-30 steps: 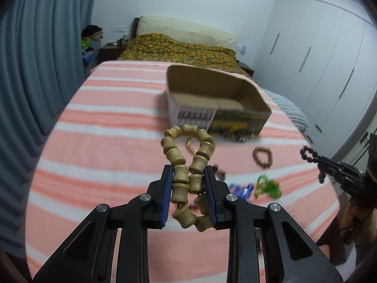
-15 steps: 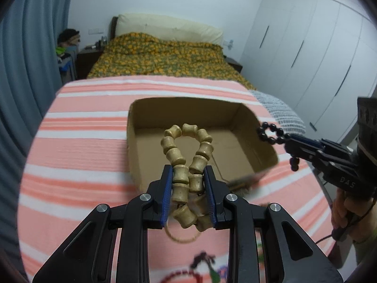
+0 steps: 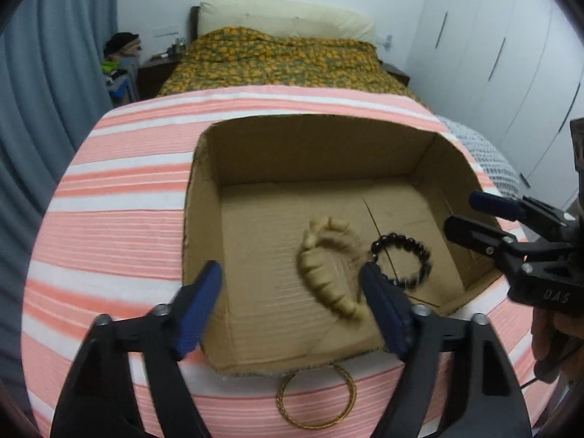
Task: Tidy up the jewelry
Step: 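Carry both bracelets to the cardboard box and open both tools inside, then withdraw both tools from the box back over the remaining jewelry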
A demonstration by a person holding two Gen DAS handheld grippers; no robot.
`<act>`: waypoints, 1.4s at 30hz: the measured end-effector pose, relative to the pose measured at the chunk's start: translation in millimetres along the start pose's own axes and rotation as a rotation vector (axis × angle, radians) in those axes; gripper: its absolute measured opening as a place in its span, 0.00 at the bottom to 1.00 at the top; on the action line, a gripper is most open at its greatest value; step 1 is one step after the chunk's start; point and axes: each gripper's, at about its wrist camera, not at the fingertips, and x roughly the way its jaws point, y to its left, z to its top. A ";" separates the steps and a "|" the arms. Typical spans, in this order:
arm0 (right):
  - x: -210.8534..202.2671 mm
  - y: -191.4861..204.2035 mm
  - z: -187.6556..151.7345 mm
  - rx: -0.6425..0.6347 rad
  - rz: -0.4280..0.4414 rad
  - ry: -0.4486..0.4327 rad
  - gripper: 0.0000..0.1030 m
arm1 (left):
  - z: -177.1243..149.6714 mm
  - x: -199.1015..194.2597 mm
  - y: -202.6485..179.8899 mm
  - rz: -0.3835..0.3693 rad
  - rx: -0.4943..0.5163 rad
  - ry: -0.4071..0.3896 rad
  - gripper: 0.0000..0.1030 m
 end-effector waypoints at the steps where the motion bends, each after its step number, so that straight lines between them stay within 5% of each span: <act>1: -1.4 -4.1 0.3 0.004 -0.004 -0.005 0.71 | -4.8 -5.4 0.2 -0.004 0.004 -0.005 0.81; 10: -65.8 -0.7 -52.0 -0.001 -0.025 -0.042 0.71 | -65.2 -76.0 10.0 0.024 0.025 -0.067 0.93; 22: -163.6 26.4 -212.8 -0.036 -0.166 -0.009 0.72 | -201.1 -151.7 24.5 0.090 0.069 -0.064 0.95; 32: -166.1 41.8 -301.7 0.054 -0.235 -0.007 0.72 | -272.3 -132.0 17.0 0.096 0.023 0.000 0.95; 42: -149.9 41.4 -314.9 0.057 -0.251 -0.015 0.72 | -282.0 -115.5 15.8 0.151 0.029 0.027 0.97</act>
